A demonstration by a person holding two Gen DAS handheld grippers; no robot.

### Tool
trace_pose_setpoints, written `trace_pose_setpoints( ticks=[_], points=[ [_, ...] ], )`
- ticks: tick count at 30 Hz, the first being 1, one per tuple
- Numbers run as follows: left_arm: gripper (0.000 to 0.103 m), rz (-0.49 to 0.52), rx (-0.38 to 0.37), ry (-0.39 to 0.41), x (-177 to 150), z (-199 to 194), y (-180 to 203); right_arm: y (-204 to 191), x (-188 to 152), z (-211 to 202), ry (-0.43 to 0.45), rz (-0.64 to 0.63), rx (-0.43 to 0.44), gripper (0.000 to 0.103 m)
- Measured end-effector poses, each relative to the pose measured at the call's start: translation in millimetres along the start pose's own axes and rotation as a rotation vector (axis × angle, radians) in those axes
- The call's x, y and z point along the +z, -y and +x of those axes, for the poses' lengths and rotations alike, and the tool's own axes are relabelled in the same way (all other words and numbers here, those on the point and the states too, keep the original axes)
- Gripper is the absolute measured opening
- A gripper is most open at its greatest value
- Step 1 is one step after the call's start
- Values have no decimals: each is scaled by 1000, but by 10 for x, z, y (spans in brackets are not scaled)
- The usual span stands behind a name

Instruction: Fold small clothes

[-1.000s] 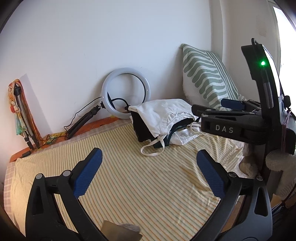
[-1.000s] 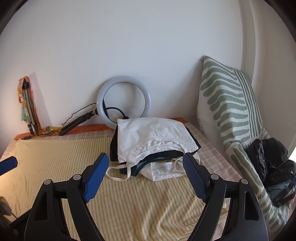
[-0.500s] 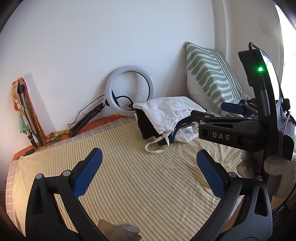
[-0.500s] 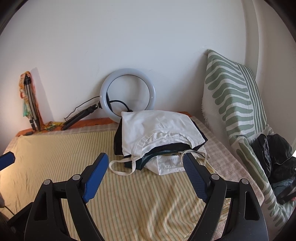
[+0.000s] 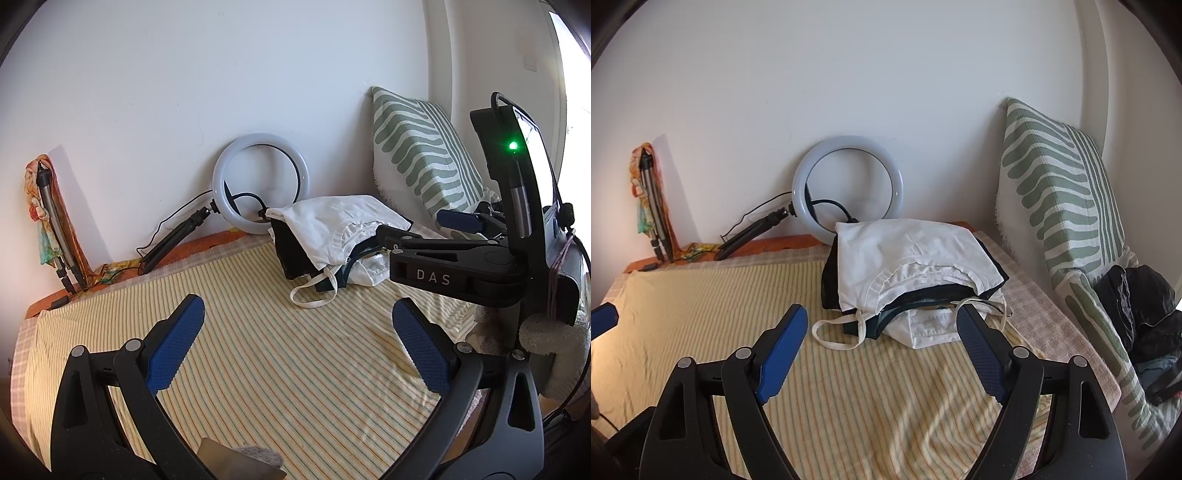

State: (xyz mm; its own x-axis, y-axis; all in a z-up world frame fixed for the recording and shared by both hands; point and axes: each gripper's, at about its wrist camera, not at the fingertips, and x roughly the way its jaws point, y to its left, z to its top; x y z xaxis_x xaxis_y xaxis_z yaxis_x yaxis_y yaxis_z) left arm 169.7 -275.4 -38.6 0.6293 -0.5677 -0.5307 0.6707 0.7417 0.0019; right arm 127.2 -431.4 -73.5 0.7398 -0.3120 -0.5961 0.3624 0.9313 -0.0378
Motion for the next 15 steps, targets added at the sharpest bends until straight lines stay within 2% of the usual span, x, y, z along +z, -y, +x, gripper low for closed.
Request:
trace_pose_setpoints(
  ticks=[15],
  points=[
    [103, 10, -5, -5, 10, 2, 55, 39, -16, 6, -15, 29, 13, 83]
  ],
)
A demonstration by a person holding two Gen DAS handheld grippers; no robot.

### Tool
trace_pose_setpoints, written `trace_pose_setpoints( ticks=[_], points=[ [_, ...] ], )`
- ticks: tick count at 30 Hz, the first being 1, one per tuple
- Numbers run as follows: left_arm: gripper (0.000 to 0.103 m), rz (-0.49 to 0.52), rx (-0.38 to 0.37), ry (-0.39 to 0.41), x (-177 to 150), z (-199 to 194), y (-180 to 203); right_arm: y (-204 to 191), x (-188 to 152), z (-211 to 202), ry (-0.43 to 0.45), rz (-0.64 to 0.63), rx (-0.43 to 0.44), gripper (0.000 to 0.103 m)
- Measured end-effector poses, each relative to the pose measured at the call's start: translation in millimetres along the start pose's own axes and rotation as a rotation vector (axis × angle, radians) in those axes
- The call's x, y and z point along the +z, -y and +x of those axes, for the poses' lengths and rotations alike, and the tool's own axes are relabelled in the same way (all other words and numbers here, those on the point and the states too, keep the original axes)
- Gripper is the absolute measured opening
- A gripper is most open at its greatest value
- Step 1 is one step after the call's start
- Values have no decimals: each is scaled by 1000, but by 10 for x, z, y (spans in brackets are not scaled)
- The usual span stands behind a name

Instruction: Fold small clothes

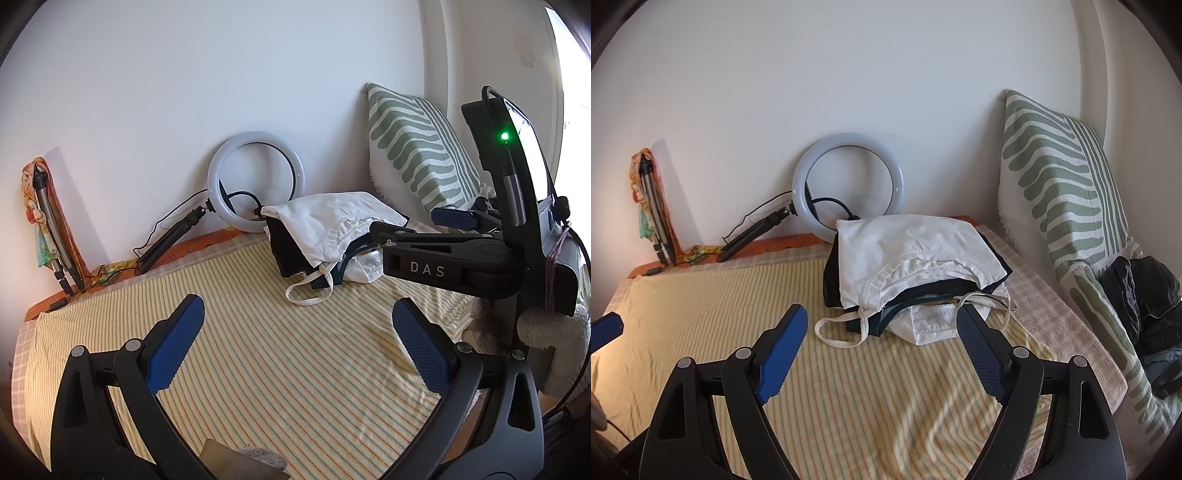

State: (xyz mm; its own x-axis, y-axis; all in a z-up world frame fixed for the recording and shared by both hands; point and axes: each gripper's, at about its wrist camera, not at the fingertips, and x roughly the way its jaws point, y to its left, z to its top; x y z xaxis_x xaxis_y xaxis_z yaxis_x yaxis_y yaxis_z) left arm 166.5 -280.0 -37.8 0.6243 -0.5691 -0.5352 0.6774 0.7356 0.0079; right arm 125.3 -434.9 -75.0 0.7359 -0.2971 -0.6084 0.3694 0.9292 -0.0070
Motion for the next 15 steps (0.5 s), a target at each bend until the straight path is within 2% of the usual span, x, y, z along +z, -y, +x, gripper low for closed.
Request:
trace_pose_setpoints(
  ticks=[15],
  points=[
    [103, -2, -3, 0, 7, -22, -3, -3, -12, -21, 7, 0, -1, 83]
  ],
)
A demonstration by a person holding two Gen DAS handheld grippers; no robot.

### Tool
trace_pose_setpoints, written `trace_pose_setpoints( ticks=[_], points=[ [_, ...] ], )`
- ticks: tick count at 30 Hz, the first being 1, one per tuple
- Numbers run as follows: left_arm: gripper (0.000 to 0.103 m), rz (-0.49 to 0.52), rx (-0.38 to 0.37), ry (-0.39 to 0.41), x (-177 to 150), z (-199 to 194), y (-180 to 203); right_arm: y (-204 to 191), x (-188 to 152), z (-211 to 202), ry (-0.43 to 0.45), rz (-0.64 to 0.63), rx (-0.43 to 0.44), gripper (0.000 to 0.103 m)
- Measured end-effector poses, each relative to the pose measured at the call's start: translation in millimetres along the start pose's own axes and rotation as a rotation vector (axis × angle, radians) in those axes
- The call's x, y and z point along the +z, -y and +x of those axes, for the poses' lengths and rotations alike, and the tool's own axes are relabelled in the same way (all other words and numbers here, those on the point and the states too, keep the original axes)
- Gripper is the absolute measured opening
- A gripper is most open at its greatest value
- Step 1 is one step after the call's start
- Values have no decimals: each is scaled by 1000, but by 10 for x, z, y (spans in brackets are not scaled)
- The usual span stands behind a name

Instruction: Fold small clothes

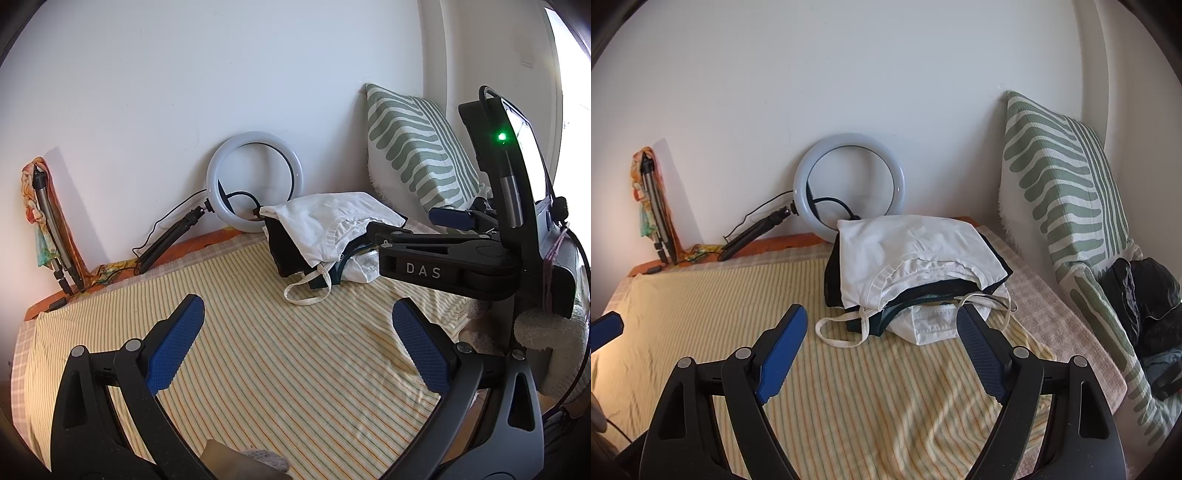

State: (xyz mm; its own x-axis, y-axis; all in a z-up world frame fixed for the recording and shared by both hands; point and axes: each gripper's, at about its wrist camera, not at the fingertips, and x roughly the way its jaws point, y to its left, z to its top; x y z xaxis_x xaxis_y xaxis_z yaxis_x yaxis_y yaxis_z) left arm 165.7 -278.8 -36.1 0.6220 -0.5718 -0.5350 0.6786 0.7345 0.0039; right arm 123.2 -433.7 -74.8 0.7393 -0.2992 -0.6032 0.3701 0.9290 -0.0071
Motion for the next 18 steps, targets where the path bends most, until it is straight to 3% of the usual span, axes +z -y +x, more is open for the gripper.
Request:
trace_pose_setpoints(
  ticks=[18],
  points=[
    [103, -18, 2, 1, -1, 7, -12, -2, -3, -3, -1, 0, -2, 83]
  ],
)
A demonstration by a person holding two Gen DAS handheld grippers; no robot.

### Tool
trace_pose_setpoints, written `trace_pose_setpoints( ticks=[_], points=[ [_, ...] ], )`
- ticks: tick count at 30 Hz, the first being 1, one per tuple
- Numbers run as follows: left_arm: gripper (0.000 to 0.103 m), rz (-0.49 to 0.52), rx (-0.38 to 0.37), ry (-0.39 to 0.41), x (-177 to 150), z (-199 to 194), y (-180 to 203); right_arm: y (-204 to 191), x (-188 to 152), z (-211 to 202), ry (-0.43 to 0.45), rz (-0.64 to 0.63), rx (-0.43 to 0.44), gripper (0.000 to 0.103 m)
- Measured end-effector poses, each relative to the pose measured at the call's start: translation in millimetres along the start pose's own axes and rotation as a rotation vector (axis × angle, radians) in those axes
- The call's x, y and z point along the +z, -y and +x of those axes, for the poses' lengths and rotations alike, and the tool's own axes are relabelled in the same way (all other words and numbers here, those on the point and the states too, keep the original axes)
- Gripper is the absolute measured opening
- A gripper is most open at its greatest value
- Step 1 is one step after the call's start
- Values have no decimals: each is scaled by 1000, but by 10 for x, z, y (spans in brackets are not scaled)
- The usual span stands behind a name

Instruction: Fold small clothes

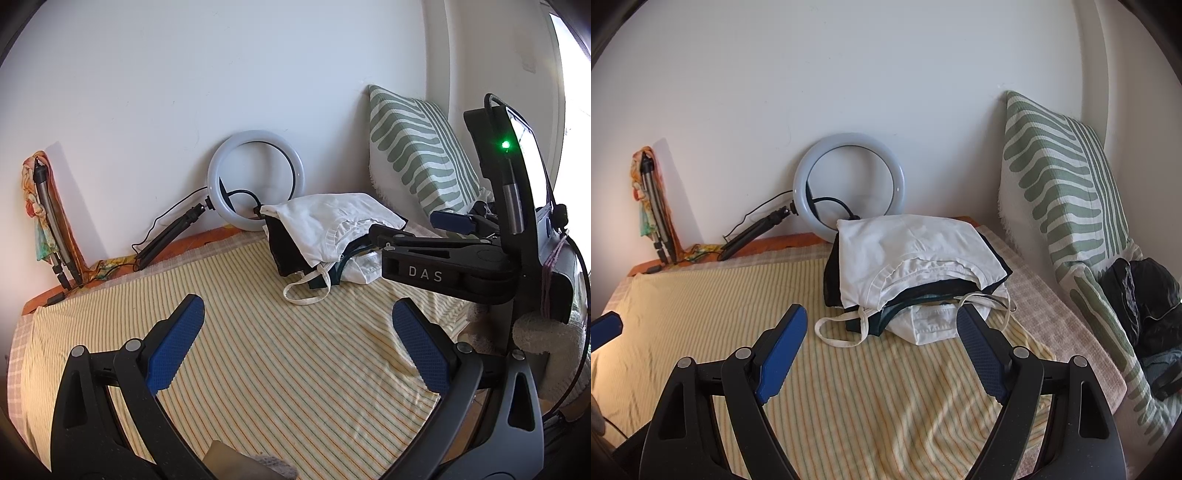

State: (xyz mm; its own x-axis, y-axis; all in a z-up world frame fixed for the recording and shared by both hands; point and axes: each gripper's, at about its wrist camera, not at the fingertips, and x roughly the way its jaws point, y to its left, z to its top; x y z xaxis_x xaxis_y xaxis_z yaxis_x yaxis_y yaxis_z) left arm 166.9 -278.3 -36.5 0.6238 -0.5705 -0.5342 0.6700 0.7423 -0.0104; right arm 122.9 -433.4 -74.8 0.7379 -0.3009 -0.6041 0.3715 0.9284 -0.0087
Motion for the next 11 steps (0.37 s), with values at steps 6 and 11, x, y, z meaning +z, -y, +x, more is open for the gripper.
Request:
trace_pose_setpoints(
  ticks=[6, 11],
  points=[
    [103, 24, 13, 45, -26, -50, 41, 33, 5, 2, 0, 8, 3, 83],
    [103, 19, 17, 39, -15, -47, 39, 41, 9, 6, -1, 7, 6, 83]
  ],
)
